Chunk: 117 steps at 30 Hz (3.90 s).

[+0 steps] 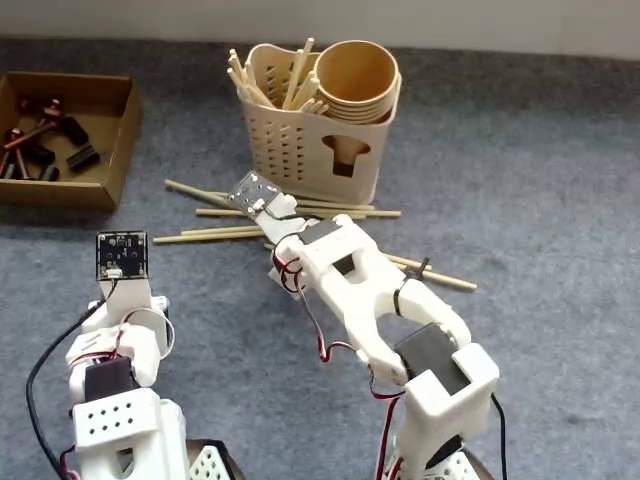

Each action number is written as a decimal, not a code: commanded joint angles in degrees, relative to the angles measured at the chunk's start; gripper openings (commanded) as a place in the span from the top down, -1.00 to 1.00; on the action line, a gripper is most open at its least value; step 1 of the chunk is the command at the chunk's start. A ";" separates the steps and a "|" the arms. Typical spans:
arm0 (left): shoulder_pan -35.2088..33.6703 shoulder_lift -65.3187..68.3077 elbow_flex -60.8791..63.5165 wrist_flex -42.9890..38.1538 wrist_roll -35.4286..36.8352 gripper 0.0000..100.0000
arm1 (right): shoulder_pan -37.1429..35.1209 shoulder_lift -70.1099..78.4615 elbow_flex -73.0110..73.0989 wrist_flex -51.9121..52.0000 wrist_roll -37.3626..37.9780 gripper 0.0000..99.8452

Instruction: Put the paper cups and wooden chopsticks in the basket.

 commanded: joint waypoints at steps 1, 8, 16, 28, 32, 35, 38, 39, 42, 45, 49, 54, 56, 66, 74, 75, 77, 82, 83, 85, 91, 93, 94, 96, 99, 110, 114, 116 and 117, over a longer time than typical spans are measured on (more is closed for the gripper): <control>-0.75 -0.48 -0.13 -0.97 -0.26 0.79 | 0.04 0.48 0.48 7.08 0.35 1.00; -0.66 -0.48 -0.04 -0.97 -0.26 0.79 | 0.04 -8.92 -0.04 11.12 0.00 0.99; -0.57 -0.48 0.04 -0.97 -0.26 0.79 | 0.40 -28.97 8.66 11.47 -0.09 0.99; -0.57 -0.48 0.04 -0.97 -0.26 0.79 | 0.40 -46.81 6.99 9.27 -18.81 0.99; -0.57 -0.48 0.04 -1.05 -0.26 0.79 | 0.40 -49.10 6.11 4.53 -25.41 0.99; -0.57 -0.48 0.04 -1.05 -0.26 0.79 | 0.40 -50.59 6.02 -0.22 -32.53 0.99; -0.57 -0.48 0.04 -1.05 -0.26 0.79 | 0.40 -52.09 6.02 -4.62 -33.85 0.99; -0.57 -0.48 0.04 -1.05 -0.26 0.79 | 0.40 -52.53 6.02 -6.02 -33.85 0.99; -0.57 -0.48 0.04 -1.05 -0.26 0.79 | 0.40 -53.85 6.02 -11.65 -34.11 0.99; -0.57 -0.48 0.04 -1.05 -0.26 0.79 | 0.48 -54.81 6.20 -17.45 -33.85 0.99; -0.57 -0.48 0.04 -1.05 -0.26 0.79 | 0.57 -55.08 6.11 -26.42 -33.76 0.99; -0.66 -0.48 0.04 -1.05 -0.26 0.79 | 1.80 -54.46 6.37 -42.42 -28.04 0.99; -0.66 -0.48 0.04 -1.05 -0.26 0.79 | 1.80 -54.46 6.64 -48.40 -22.86 0.99; -0.75 -0.48 0.04 -1.05 -0.26 0.79 | 4.09 -48.31 7.96 -65.01 -13.54 0.99; -0.75 -0.48 0.04 -1.05 -0.26 0.79 | 7.25 -38.55 7.96 -83.03 -10.73 0.99; -0.75 -0.48 0.04 -1.05 -0.26 0.79 | 7.34 -37.14 7.96 -85.14 -9.76 0.99; -0.75 -0.48 0.04 -1.05 -0.26 0.79 | 7.43 -34.59 7.96 -89.45 -8.35 0.99; -0.75 -0.48 0.04 -1.05 -0.26 0.79 | 7.25 -31.43 8.48 -92.97 -6.77 0.99; -0.75 -0.48 0.04 -1.05 -0.26 0.79 | 7.25 -31.08 8.48 -92.88 -6.77 0.99; -0.75 -0.48 0.04 -1.05 -0.26 0.79 | 7.34 -30.99 9.36 -92.79 -6.77 0.99; -0.75 -0.48 0.04 -1.05 -0.26 0.79 | 7.08 -31.25 15.60 -92.79 -6.77 0.99; -0.75 -0.48 0.04 -1.05 -0.26 0.79 | 7.25 -30.99 17.45 -92.79 -6.77 0.99; -0.75 -0.48 0.04 -1.05 -0.26 0.79 | 7.34 -30.99 18.68 -92.70 -6.86 0.99; -0.75 -0.48 0.04 -1.05 -0.26 0.79 | 7.25 -30.99 21.14 -92.70 -6.86 0.99; -0.75 -0.48 0.04 -1.05 -0.26 0.79 | 7.16 -30.99 23.96 -92.70 -7.03 0.99; -0.75 -0.48 0.04 -1.05 -0.26 0.79 | 10.24 -33.45 24.75 -73.36 -21.80 0.63; -0.57 -0.48 0.04 -1.05 -0.26 0.79 | 10.24 -38.29 25.10 -73.27 -21.80 0.67; -0.57 -0.48 0.04 -1.05 -0.26 0.79 | 10.24 -40.92 25.10 -72.92 -21.80 0.69; -0.57 -0.48 0.04 -1.05 -0.26 0.79 | 10.24 -42.24 25.10 -71.60 -21.89 0.69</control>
